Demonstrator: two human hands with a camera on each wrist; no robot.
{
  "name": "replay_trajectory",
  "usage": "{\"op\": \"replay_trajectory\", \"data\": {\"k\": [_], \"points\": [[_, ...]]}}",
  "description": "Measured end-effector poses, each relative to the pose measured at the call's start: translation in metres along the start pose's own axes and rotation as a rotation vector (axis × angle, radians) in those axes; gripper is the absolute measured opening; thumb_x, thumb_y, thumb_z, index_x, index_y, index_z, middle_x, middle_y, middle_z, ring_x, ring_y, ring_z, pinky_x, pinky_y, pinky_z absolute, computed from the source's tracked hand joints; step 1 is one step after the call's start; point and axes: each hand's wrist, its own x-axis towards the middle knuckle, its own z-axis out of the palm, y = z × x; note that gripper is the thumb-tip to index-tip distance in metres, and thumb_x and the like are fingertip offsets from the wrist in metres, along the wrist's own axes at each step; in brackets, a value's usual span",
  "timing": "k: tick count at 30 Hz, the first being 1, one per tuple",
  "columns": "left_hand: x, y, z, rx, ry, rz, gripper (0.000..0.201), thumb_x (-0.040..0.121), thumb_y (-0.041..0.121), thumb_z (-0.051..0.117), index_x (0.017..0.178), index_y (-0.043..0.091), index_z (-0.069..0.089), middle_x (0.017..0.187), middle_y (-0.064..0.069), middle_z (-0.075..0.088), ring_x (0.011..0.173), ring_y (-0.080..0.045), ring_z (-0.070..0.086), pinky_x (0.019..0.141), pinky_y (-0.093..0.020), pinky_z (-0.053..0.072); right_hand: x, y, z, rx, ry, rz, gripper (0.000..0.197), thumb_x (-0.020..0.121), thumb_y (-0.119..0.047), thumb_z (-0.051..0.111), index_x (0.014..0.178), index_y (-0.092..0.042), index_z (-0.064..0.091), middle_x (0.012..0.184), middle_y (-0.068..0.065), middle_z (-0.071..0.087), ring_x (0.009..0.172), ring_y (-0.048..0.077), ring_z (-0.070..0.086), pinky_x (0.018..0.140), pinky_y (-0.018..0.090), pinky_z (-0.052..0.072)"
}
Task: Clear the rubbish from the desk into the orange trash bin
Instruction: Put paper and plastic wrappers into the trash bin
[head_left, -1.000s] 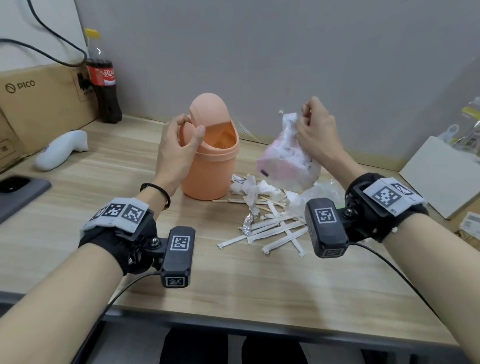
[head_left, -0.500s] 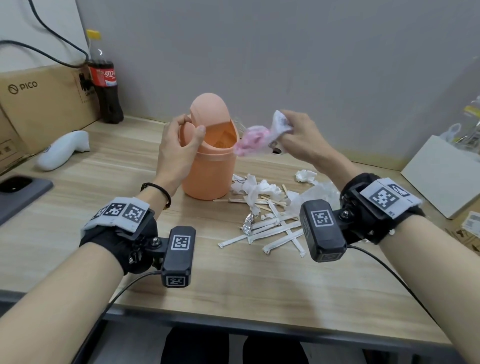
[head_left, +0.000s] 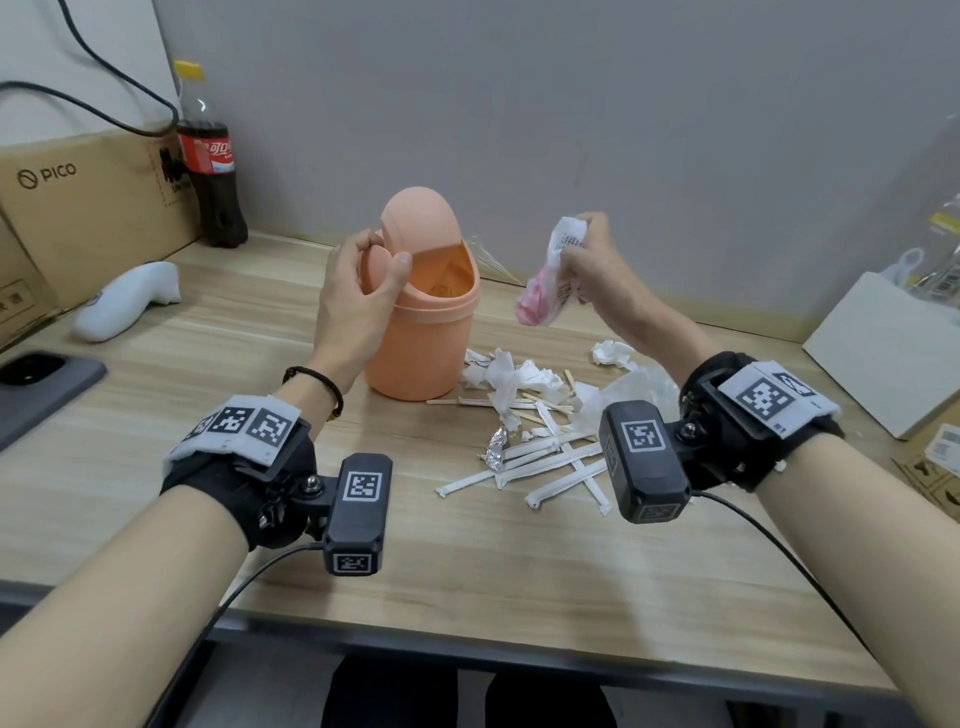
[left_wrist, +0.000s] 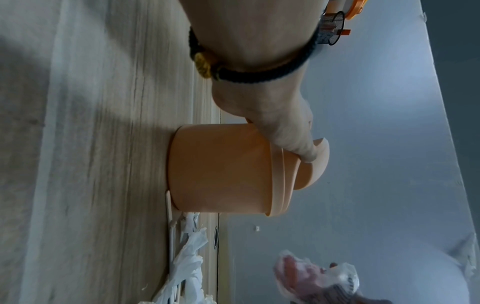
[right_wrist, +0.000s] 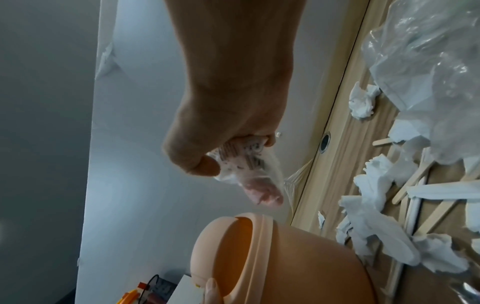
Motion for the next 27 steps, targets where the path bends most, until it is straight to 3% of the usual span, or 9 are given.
{"op": "replay_trajectory", "data": {"k": [2, 4, 6, 8, 12, 16, 21, 25, 27], "points": [[0.000, 0.000, 0.000, 0.003, 0.002, 0.000, 0.041, 0.093, 0.050, 0.059, 0.129, 0.031, 0.051, 0.132, 0.010, 0.051, 0.120, -0.003, 0.047, 0.095, -0.018, 0.037, 0.005, 0.004, 0.000, -0.035, -0.024, 0.009, 0.030, 0.070, -0.040, 0.039, 0.087, -0.015, 0.036, 0.098, 0.016, 0.049, 0.086, 0.024, 0.046, 0.072, 0.039, 0.037], [0.000, 0.000, 0.000, 0.008, 0.000, -0.002, 0.042, 0.093, 0.050, 0.059, 0.130, 0.030, 0.051, 0.132, 0.010, 0.051, 0.120, -0.004, 0.047, 0.092, -0.017, 0.036, 0.007, 0.007, 0.002, -0.059, -0.073, -0.010, 0.034, 0.071, -0.039, 0.034, 0.079, -0.006, 0.040, 0.083, 0.023, 0.043, 0.077, 0.027, 0.036, 0.070, 0.042, 0.031], [0.001, 0.000, 0.001, 0.004, -0.002, -0.002, 0.043, 0.093, 0.050, 0.059, 0.130, 0.030, 0.052, 0.132, 0.010, 0.051, 0.120, -0.004, 0.047, 0.094, -0.017, 0.036, 0.003, 0.001, 0.003, -0.070, -0.042, -0.061, 0.031, 0.075, -0.031, 0.037, 0.081, -0.003, 0.047, 0.081, 0.016, 0.046, 0.076, 0.032, 0.041, 0.070, 0.039, 0.034], [0.001, 0.000, 0.000, 0.002, 0.000, -0.003, 0.042, 0.093, 0.050, 0.060, 0.129, 0.031, 0.052, 0.131, 0.010, 0.051, 0.120, -0.004, 0.048, 0.095, -0.019, 0.037, 0.000, -0.002, 0.003, -0.050, -0.009, -0.142, 0.019, 0.084, -0.018, 0.041, 0.087, -0.007, 0.055, 0.083, 0.010, 0.053, 0.077, 0.024, 0.049, 0.070, 0.038, 0.039], [0.001, 0.000, 0.000, -0.002, 0.000, -0.001, 0.041, 0.092, 0.050, 0.060, 0.128, 0.031, 0.052, 0.131, 0.010, 0.051, 0.121, -0.005, 0.048, 0.098, -0.021, 0.039, -0.003, -0.010, 0.002, 0.071, 0.040, -0.262, 0.018, 0.091, -0.009, 0.051, 0.085, -0.018, 0.065, 0.078, 0.010, 0.053, 0.072, 0.021, 0.047, 0.065, 0.040, 0.038], [0.000, 0.000, 0.000, -0.008, -0.003, -0.003, 0.040, 0.092, 0.050, 0.060, 0.127, 0.032, 0.052, 0.130, 0.009, 0.051, 0.121, -0.006, 0.048, 0.100, -0.023, 0.040, -0.001, -0.020, 0.003, 0.145, 0.095, -0.309, 0.014, 0.095, -0.007, 0.053, 0.093, -0.009, 0.067, 0.083, 0.002, 0.064, 0.074, 0.009, 0.058, 0.071, 0.024, 0.046], [0.001, -0.001, 0.000, -0.011, -0.003, -0.007, 0.043, 0.091, 0.051, 0.060, 0.128, 0.031, 0.053, 0.131, 0.007, 0.053, 0.123, -0.008, 0.049, 0.103, -0.028, 0.042, 0.002, -0.022, 0.016, 0.119, 0.102, -0.285, 0.014, 0.096, -0.009, 0.050, 0.098, -0.011, 0.064, 0.083, 0.004, 0.063, 0.070, 0.013, 0.058, 0.060, 0.025, 0.047], [0.001, -0.001, -0.001, -0.018, -0.003, -0.004, 0.042, 0.091, 0.051, 0.061, 0.128, 0.031, 0.053, 0.131, 0.006, 0.054, 0.123, -0.008, 0.050, 0.104, -0.027, 0.042, 0.005, -0.015, 0.025, 0.088, 0.146, -0.249, 0.023, 0.094, 0.002, 0.039, 0.087, -0.016, 0.052, 0.071, 0.000, 0.051, 0.057, 0.010, 0.044, 0.046, 0.019, 0.036], [0.001, 0.000, -0.001, -0.007, -0.003, 0.000, 0.041, 0.092, 0.050, 0.060, 0.128, 0.031, 0.052, 0.131, 0.007, 0.053, 0.121, -0.007, 0.050, 0.103, -0.024, 0.041, 0.009, -0.009, 0.028, 0.058, 0.197, -0.230, 0.027, 0.091, 0.004, 0.034, 0.085, -0.018, 0.048, 0.072, 0.001, 0.048, 0.059, 0.012, 0.042, 0.045, 0.022, 0.034]]}}
